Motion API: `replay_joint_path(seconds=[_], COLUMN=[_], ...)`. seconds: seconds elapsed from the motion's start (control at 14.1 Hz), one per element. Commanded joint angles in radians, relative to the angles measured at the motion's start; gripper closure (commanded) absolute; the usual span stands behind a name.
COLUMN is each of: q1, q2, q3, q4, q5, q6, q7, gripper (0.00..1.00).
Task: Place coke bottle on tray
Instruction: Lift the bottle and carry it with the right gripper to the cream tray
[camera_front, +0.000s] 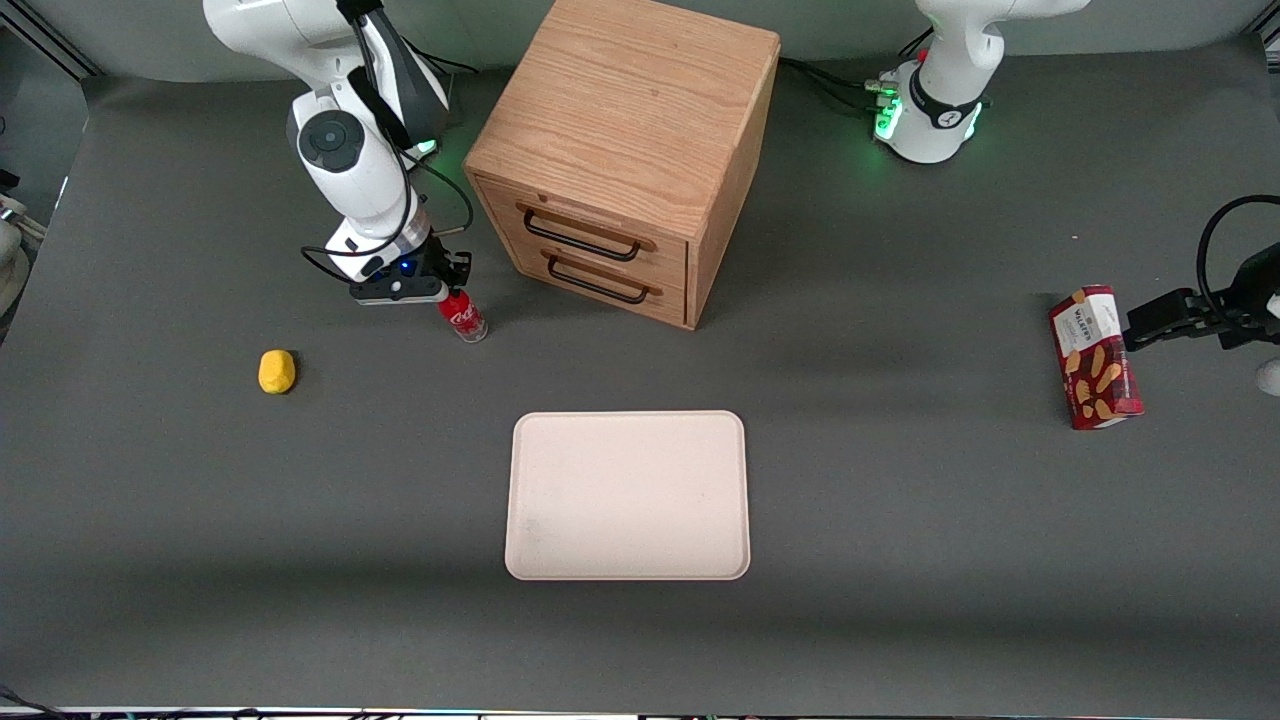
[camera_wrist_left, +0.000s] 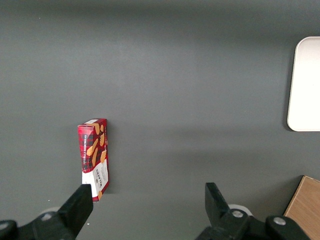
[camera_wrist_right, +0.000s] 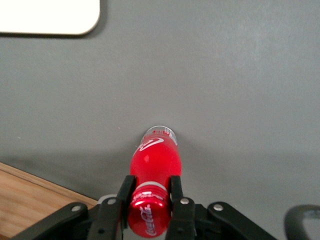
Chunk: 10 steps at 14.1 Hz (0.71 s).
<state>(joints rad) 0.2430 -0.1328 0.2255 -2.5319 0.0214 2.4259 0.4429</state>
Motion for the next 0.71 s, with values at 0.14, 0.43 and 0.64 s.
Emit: replay_joint_path(seconds=[0.14,0.43,0.64], q1=[-0.008,-0.028,-0.042], q2=[0.044,0.175,0.301], q3=[-0.011,-0.014,-0.015], q4=[0.258,0.601,0.879], q5=[0.002,-0.003,-0.026], q6=[-0.252,-0.515,-0.687], q7=[-0.004,-0.006,-0.047], gripper=[1.0,1.0,1.0])
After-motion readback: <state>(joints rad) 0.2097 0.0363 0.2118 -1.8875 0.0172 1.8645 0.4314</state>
